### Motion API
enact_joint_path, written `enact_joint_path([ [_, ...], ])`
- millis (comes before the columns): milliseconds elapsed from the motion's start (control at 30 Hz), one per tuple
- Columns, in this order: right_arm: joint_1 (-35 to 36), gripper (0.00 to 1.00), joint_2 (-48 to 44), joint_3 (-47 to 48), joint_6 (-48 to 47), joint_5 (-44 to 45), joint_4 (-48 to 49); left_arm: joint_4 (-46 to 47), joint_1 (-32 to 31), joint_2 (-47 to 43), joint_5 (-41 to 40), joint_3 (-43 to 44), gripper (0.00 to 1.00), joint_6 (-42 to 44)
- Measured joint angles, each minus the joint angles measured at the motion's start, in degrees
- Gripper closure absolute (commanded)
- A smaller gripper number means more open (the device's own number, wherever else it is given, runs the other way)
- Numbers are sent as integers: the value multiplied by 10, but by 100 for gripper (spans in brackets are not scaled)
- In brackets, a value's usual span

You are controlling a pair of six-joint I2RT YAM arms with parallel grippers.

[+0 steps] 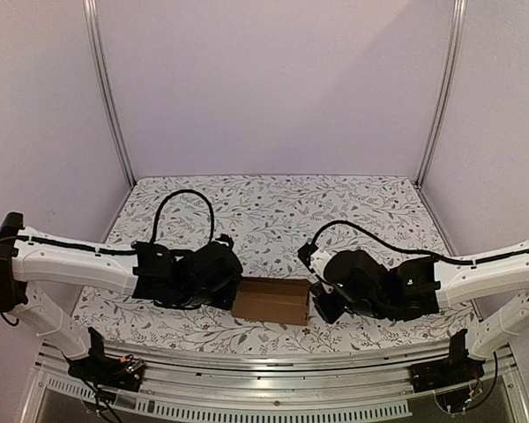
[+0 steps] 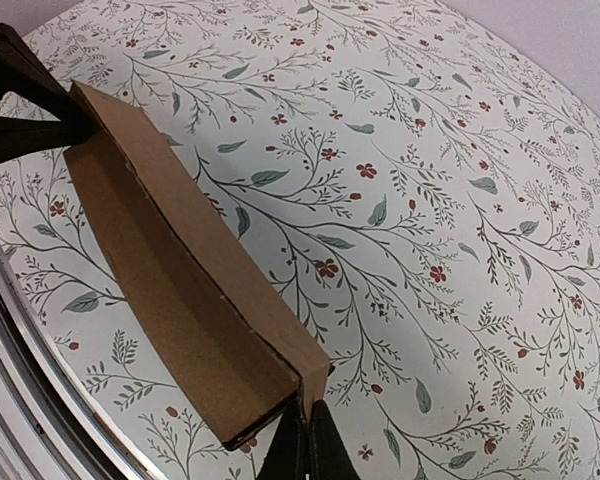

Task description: Fold the paper box

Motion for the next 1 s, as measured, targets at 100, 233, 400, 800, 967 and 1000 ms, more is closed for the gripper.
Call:
enact_joint_path([
  [100, 1, 100, 10, 10, 27, 16, 0, -7, -5, 0, -9, 0, 100, -12],
  [233, 4, 100, 26, 21, 62, 35, 4, -16, -10, -3, -17, 0, 100, -23],
  [400, 4, 100, 41, 27, 102, 48, 12, -27, -12, -9, -20, 0, 100, -33],
  [800, 4, 100, 63, 49, 165, 54, 26, -46, -18, -12, -32, 0, 100, -42],
  [967, 4, 100, 69, 52, 184, 56, 26, -50, -19, -12, -35, 0, 100, -42],
  [1000, 4, 100, 70, 52, 189, 56, 26, -50, -20, -12, -35, 0, 100, -42],
])
